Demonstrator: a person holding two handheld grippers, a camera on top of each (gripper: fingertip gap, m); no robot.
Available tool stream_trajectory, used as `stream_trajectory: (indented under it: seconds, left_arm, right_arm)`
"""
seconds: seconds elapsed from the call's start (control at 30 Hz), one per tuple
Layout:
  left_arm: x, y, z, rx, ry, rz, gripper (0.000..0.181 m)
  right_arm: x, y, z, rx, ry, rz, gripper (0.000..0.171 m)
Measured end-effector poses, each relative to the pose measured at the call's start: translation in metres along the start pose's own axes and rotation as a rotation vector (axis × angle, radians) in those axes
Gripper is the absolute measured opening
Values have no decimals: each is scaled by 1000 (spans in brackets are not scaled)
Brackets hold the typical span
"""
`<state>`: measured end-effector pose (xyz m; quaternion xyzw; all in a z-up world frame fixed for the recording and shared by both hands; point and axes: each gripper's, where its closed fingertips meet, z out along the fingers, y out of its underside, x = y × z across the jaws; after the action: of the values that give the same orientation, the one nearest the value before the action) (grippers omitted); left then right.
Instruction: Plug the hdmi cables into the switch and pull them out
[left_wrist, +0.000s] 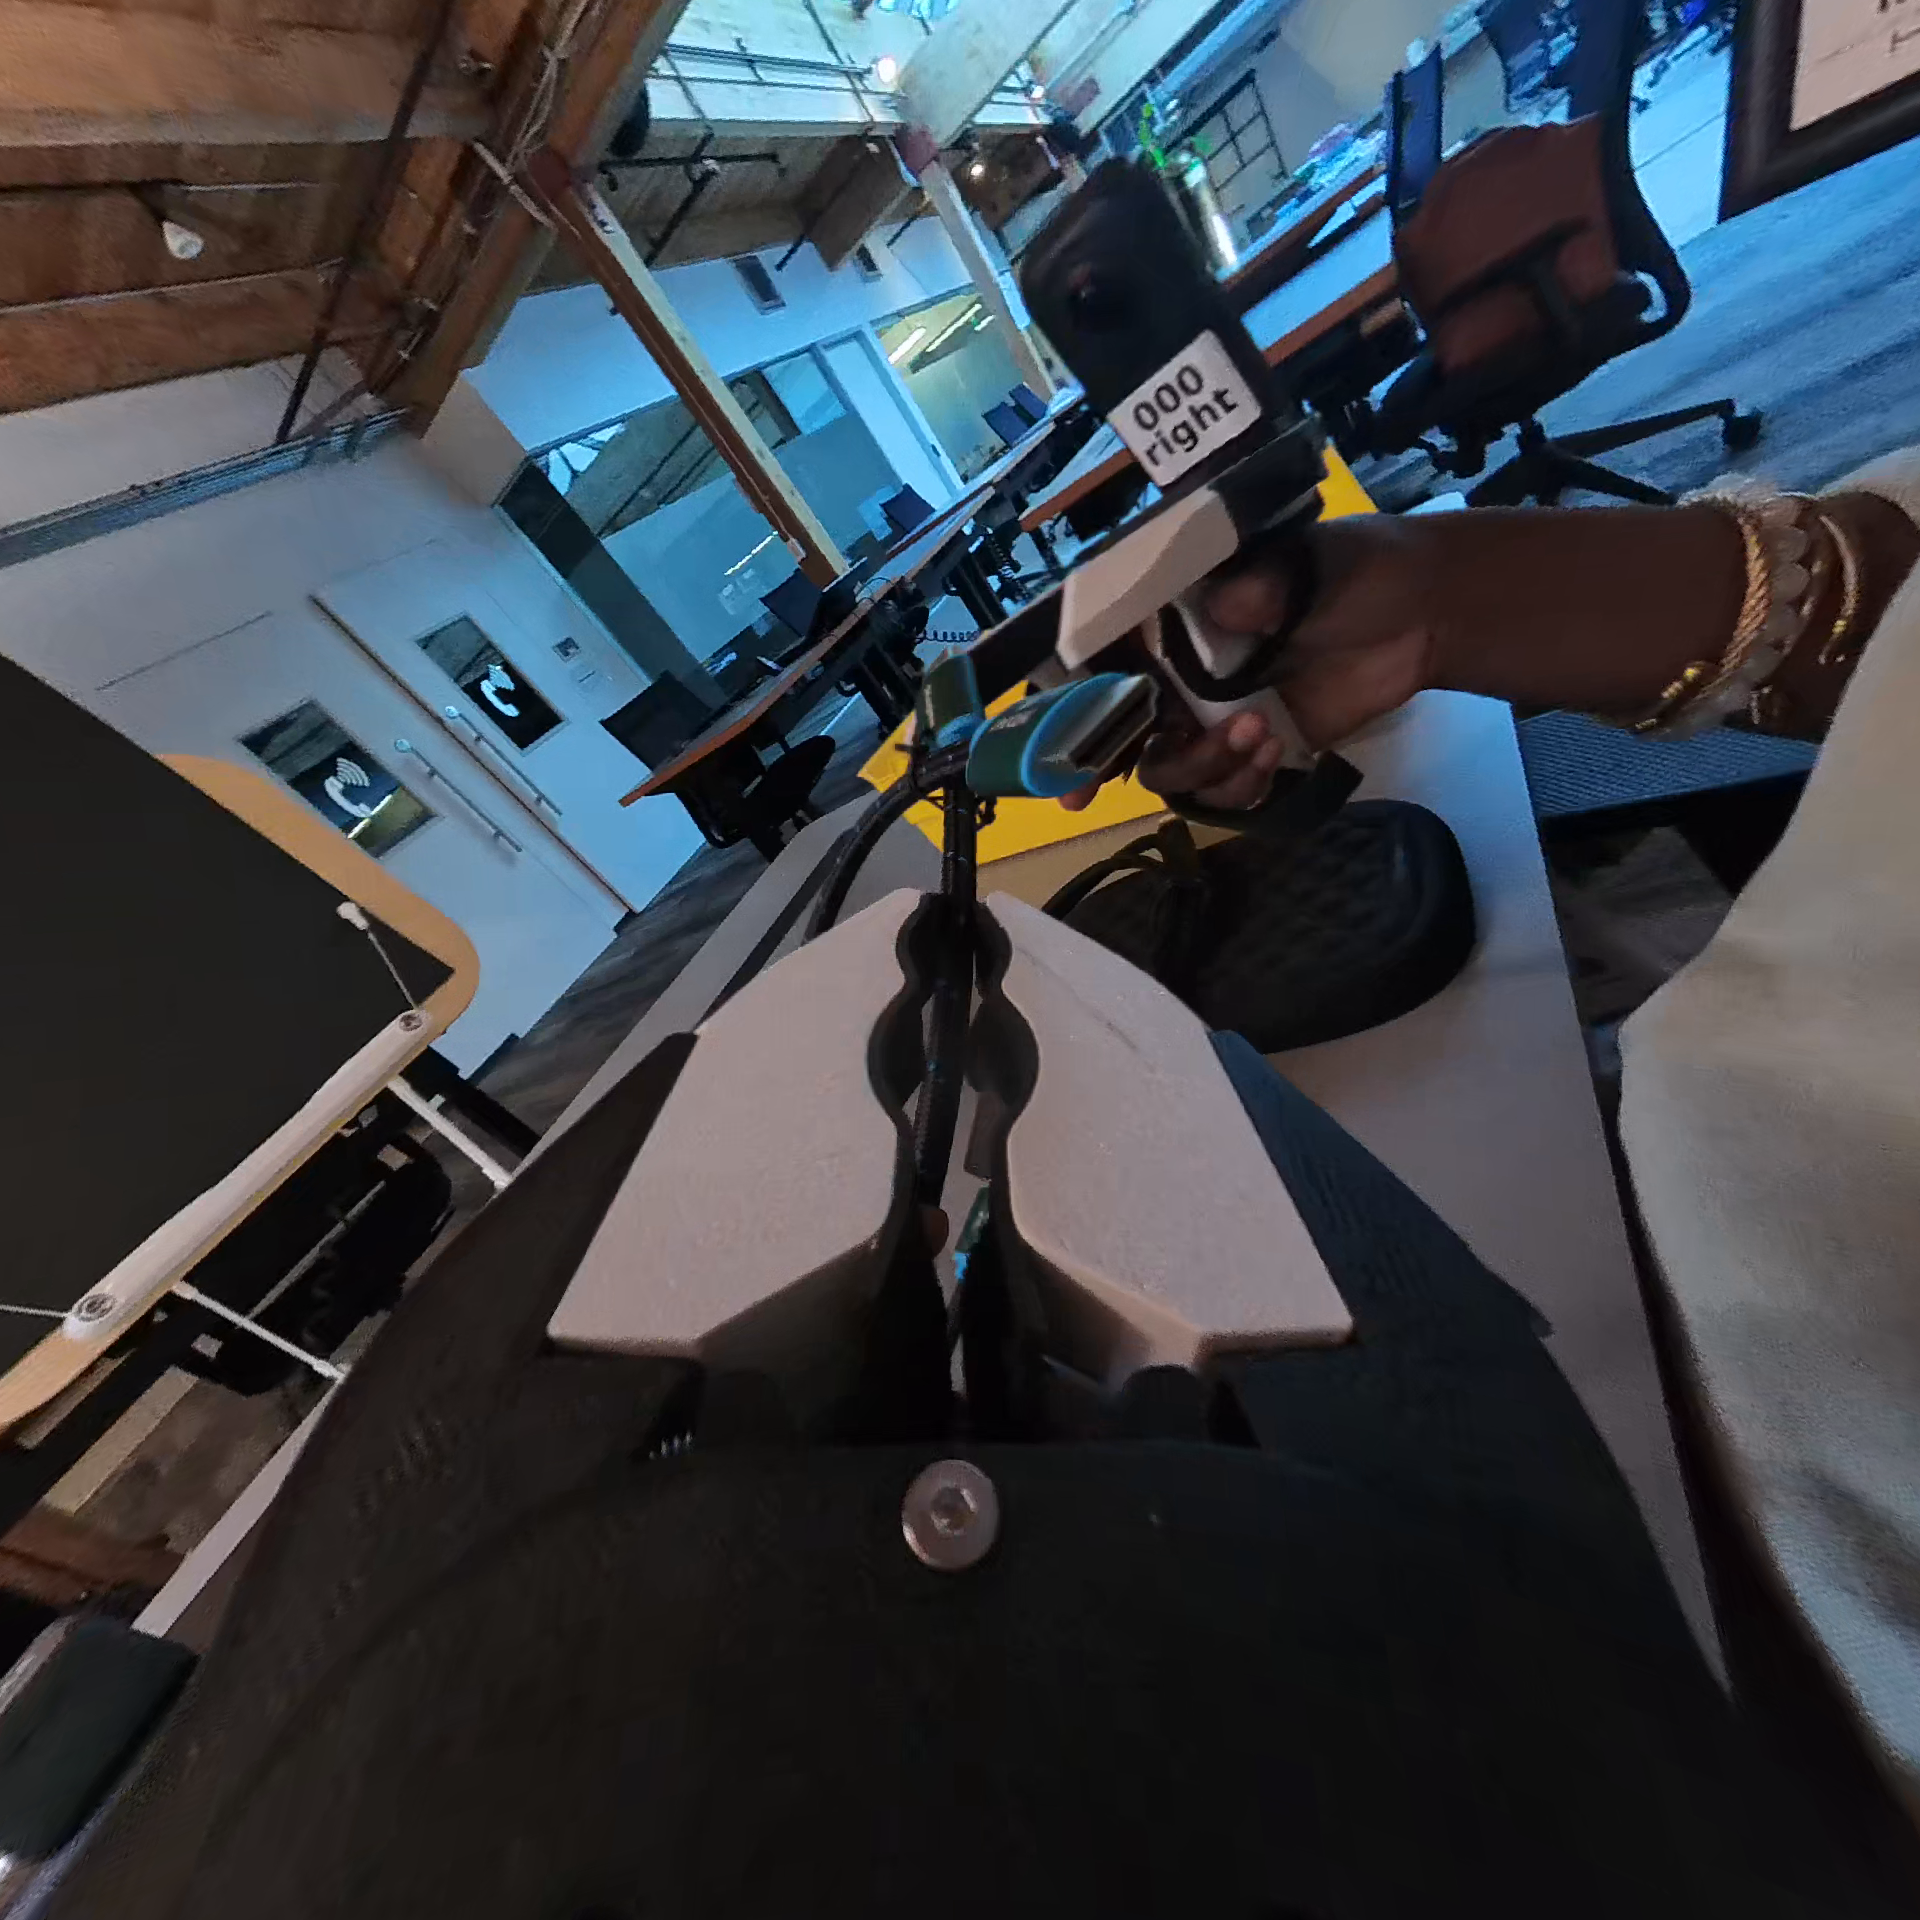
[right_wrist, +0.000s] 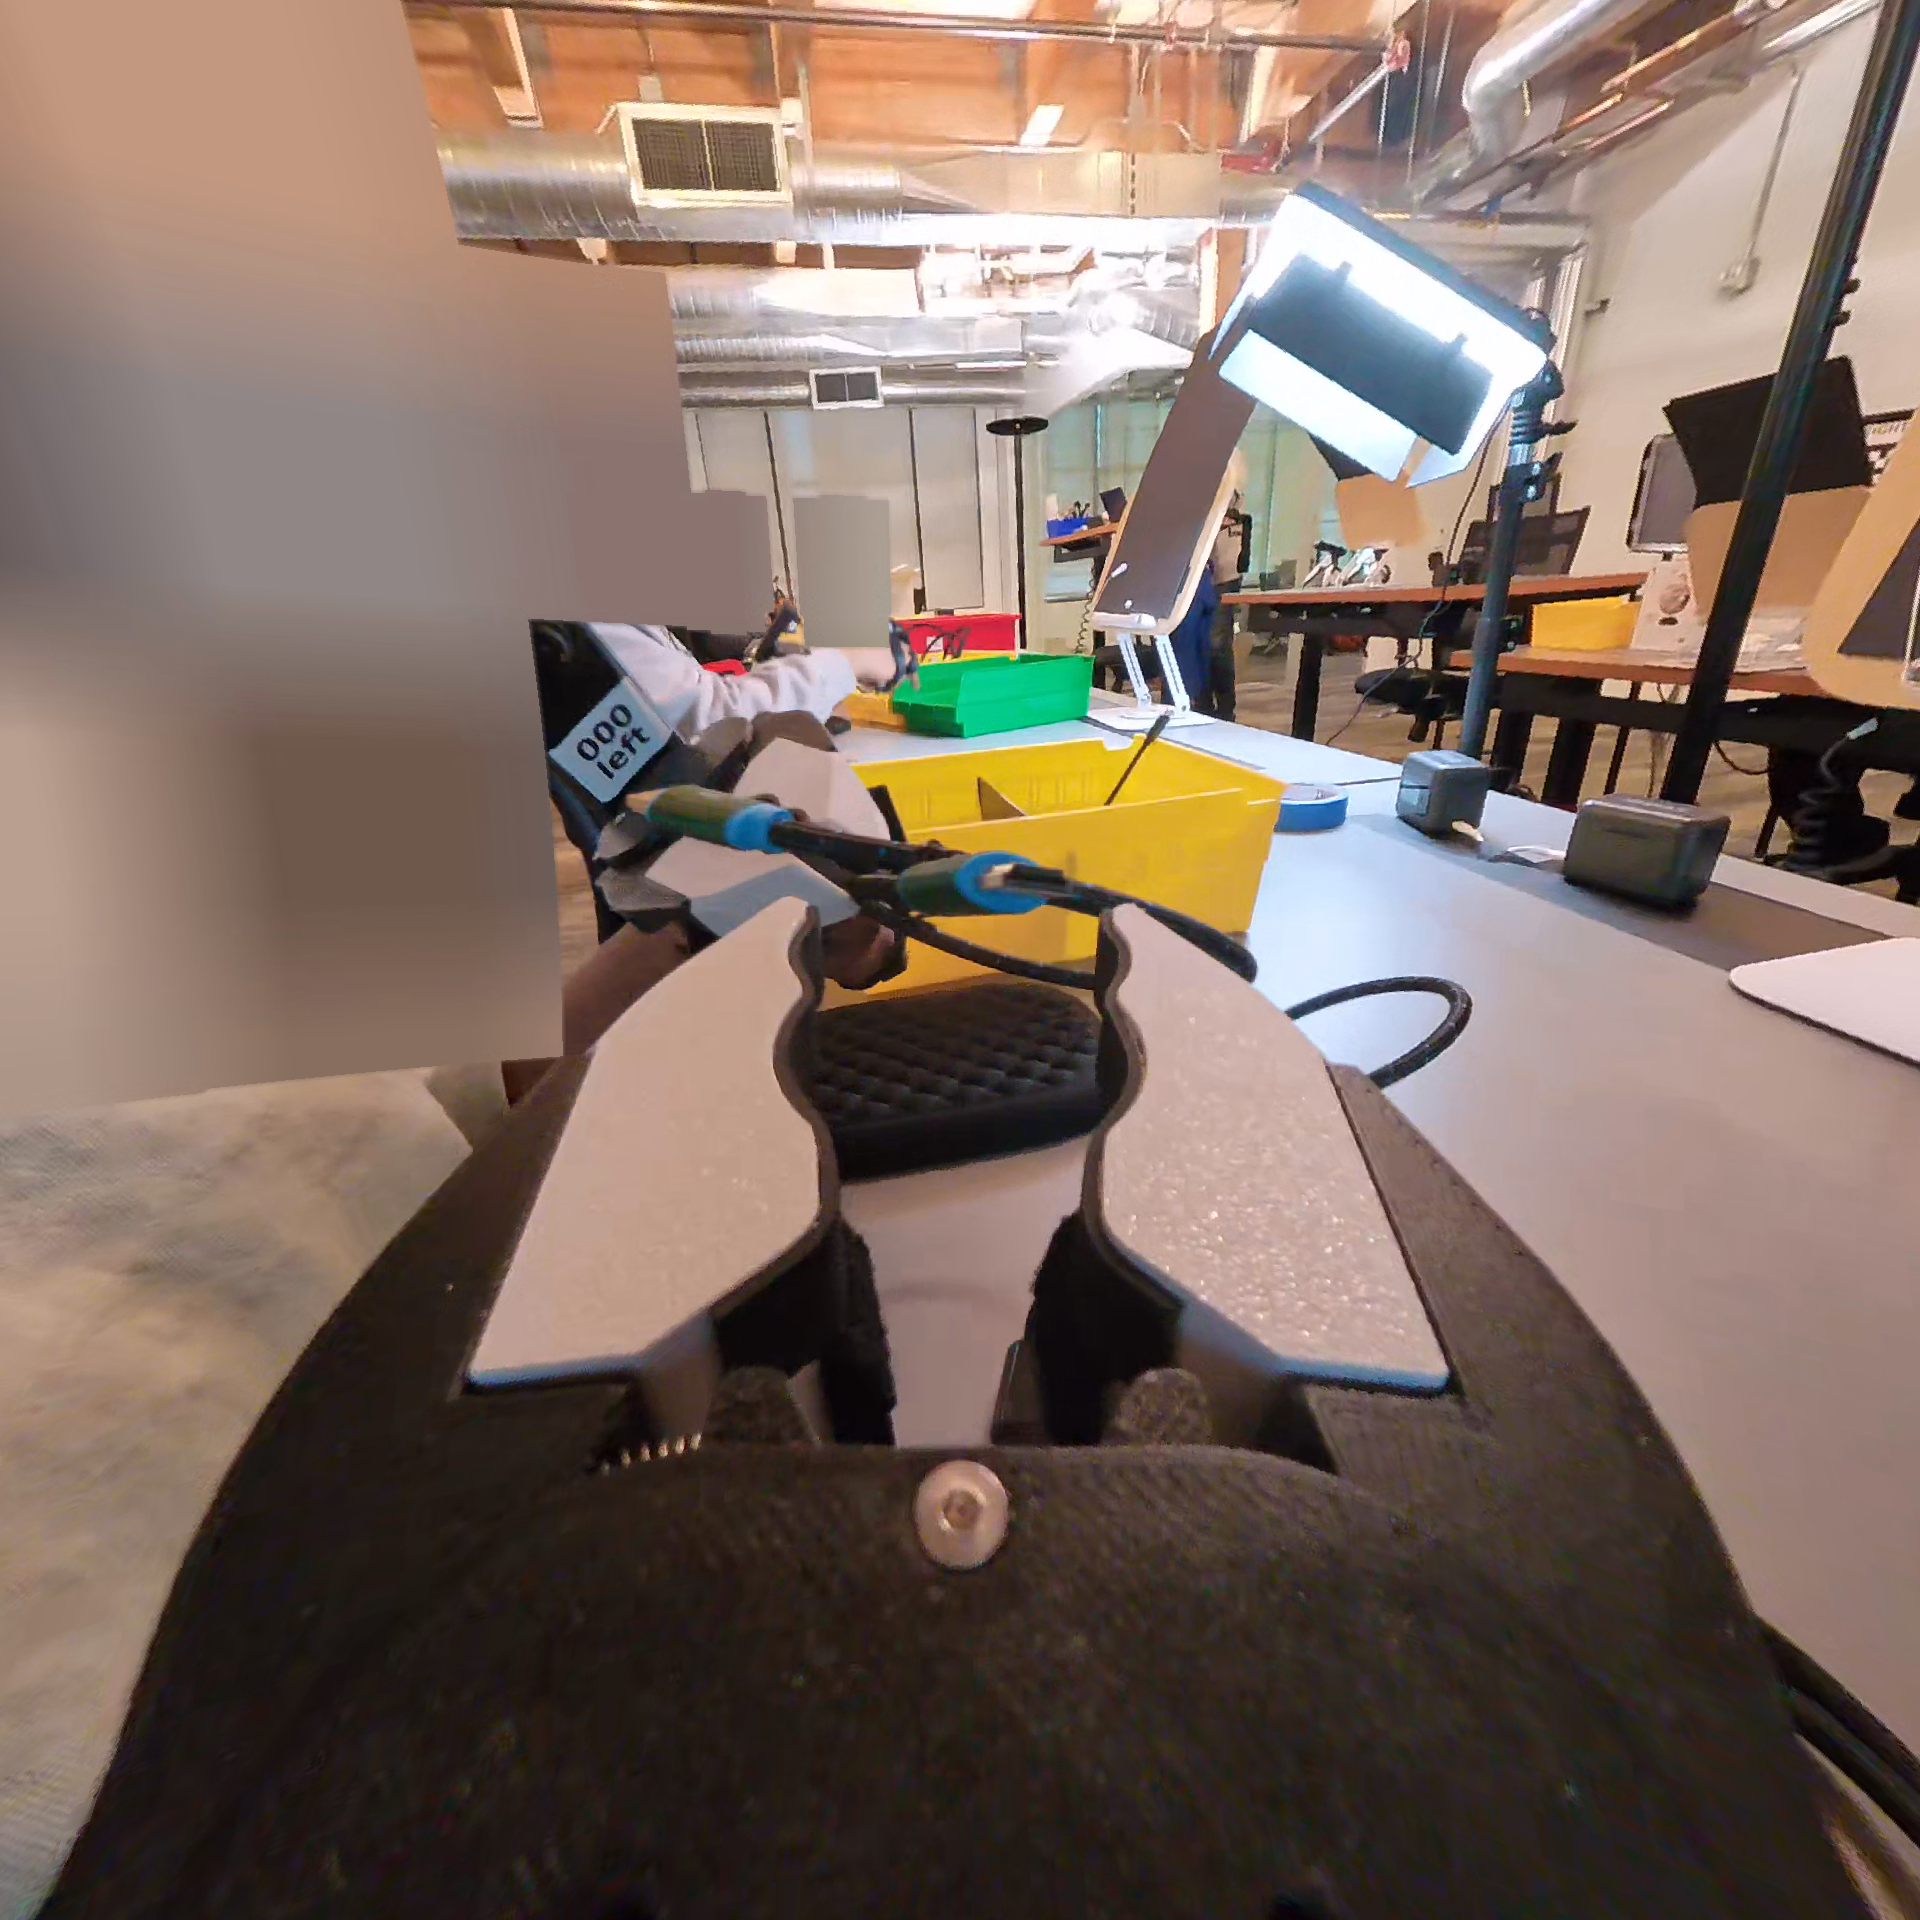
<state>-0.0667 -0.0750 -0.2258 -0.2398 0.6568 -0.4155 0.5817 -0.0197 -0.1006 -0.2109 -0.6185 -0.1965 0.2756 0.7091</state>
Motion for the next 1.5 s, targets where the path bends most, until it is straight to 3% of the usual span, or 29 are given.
stream_trajectory:
  seconds: [0.2, 0.4, 0.47, 0.57, 0.73, 0.87, 1.0, 1.1, 1.4, 1.5]
  left_arm:
    - [-3, 4, 0, -35, -36, 46, 6]
    - [-25, 13, 3, -164, -258, 271, 6]
    - [-45, 15, 0, -243, -439, 417, 6]
    - [-63, 18, -5, -366, -648, 641, 6]
    - [-70, 12, -8, -398, -893, 767, 6]
    - [-60, 12, 3, -396, -926, 797, 6]
    - [-55, 12, 8, -385, -933, 790, 6]
    - [-54, 11, 9, -392, -933, 818, 6]
    - [-73, 26, -6, -478, -965, 622, 6]
    - [-71, 34, 0, -506, -900, 603, 6]
  right_arm:
    - [6, 2, -1, -25, 60, -113, 46]
    - [2, 5, 3, -178, 194, -532, 44]
    - [-6, 10, 11, -211, 168, -503, 47]
    - [-22, 3, 27, -98, 110, -367, 47]
    - [-2, -4, 40, 69, 344, -220, 46]
    - [4, -2, 44, 108, 461, -221, 45]
    - [11, 12, 46, 14, 478, -192, 44]
    - [12, 13, 44, 22, 477, -190, 28]
    - [16, 23, 44, -110, 561, -409, 22]
    - [18, 25, 44, -115, 569, -419, 22]
